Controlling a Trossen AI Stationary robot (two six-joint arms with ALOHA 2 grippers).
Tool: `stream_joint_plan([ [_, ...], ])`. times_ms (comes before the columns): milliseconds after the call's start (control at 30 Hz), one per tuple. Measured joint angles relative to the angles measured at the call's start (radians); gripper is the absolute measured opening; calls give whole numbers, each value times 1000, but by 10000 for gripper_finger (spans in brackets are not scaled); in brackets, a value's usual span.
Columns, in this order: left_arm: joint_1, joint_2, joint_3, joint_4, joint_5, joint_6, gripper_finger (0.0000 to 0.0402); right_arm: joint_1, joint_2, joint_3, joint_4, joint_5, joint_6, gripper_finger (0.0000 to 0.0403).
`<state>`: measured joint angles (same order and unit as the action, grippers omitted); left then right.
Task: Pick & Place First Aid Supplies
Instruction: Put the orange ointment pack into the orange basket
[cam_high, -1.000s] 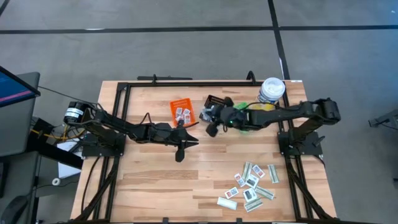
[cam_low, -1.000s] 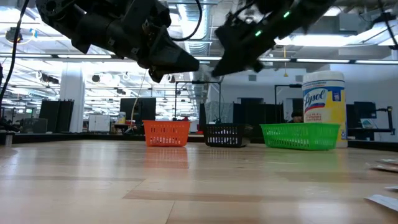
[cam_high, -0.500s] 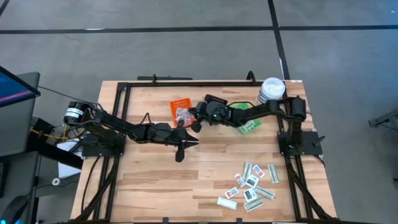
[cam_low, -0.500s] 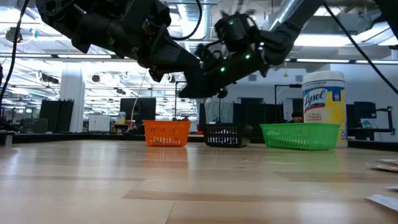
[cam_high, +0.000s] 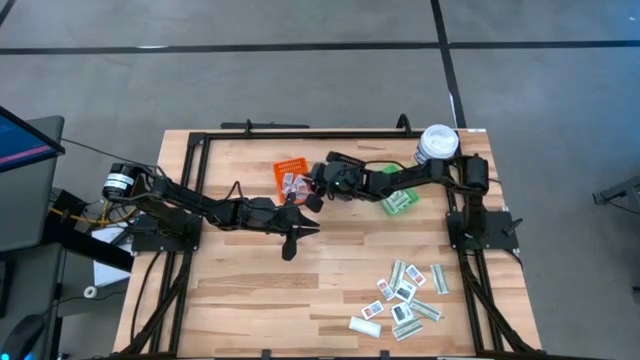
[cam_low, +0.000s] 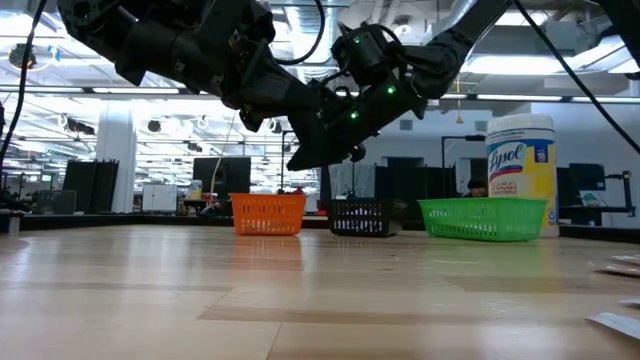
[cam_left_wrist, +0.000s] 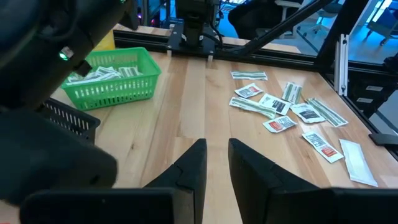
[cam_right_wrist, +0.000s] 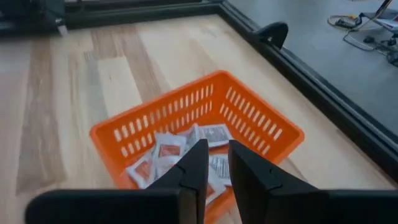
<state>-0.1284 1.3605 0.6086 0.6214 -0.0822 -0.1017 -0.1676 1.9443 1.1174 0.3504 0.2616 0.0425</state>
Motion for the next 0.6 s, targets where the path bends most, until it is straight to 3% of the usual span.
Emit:
stream_joint_plan([
  [200,0,0,0,0,0,0,67,36,-82,1,-84,1,1,56],
  [400,0,-1,0,-1,0,0,67,96,-288,0,-361,2,63,56],
  [600,0,-1,0,0,0,0,67,234,-446,1,-663,1,182,56],
])
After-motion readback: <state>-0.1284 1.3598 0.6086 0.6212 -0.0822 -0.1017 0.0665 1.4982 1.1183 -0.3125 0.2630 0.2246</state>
